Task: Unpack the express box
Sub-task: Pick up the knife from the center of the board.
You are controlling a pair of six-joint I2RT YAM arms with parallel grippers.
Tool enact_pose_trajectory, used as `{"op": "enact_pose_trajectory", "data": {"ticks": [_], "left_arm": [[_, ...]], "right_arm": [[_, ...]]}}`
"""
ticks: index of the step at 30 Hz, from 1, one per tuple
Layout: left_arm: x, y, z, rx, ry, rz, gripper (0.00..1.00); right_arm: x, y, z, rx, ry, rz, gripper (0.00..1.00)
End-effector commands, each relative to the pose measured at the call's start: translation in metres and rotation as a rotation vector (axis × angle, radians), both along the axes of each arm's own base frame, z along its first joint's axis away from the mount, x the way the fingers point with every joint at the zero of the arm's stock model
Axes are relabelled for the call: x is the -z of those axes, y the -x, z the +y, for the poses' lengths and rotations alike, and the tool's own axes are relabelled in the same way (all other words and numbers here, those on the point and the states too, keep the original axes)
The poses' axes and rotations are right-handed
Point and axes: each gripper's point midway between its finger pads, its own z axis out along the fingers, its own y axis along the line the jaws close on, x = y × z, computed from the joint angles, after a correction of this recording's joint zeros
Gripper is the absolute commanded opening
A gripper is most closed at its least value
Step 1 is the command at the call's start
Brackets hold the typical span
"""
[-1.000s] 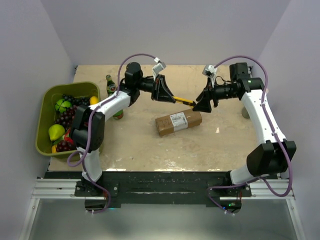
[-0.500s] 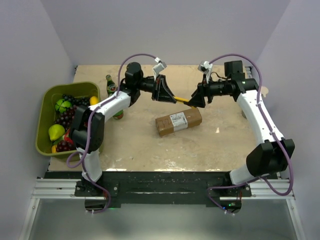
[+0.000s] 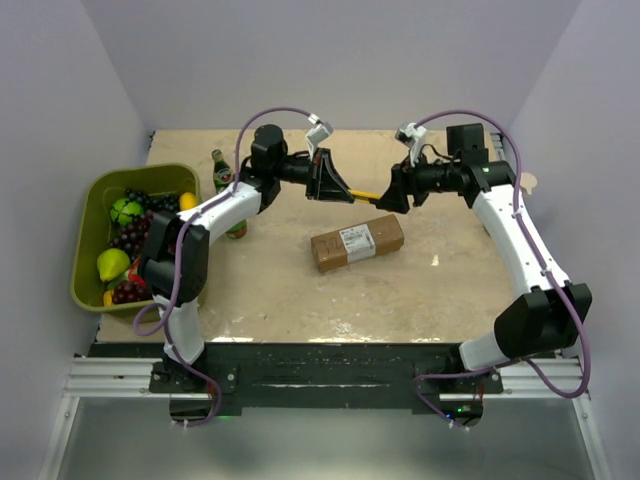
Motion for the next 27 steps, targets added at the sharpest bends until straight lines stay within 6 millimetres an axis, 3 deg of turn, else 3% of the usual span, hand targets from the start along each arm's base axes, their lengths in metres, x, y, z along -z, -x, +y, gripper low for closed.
{"op": "enact_pose_trajectory", "data": {"ticks": [1, 13, 23, 27], "left_arm": [[-0.018, 0.008, 0.001, 0.025, 0.021, -0.054, 0.00], [-0.020, 0.000, -0.003, -0.025, 0.006, -0.062, 0.00], [-0.034, 0.010, -0.005, 0.015, 0.036, -0.100, 0.00], [-0.036, 0.018, -0.007, 0.059, 0.047, -0.108, 0.00]], "right_arm": [[-0.019, -0.011, -0.012, 0.071, 0.041, -0.092, 0.61], [-0.026, -0.020, -0.026, 0.176, 0.084, -0.123, 0.60], [-0.018, -0.033, -0.032, 0.236, 0.125, -0.121, 0.58], [-0.014, -0.033, -0.024, 0.234, 0.113, -0.106, 0.57]]}}
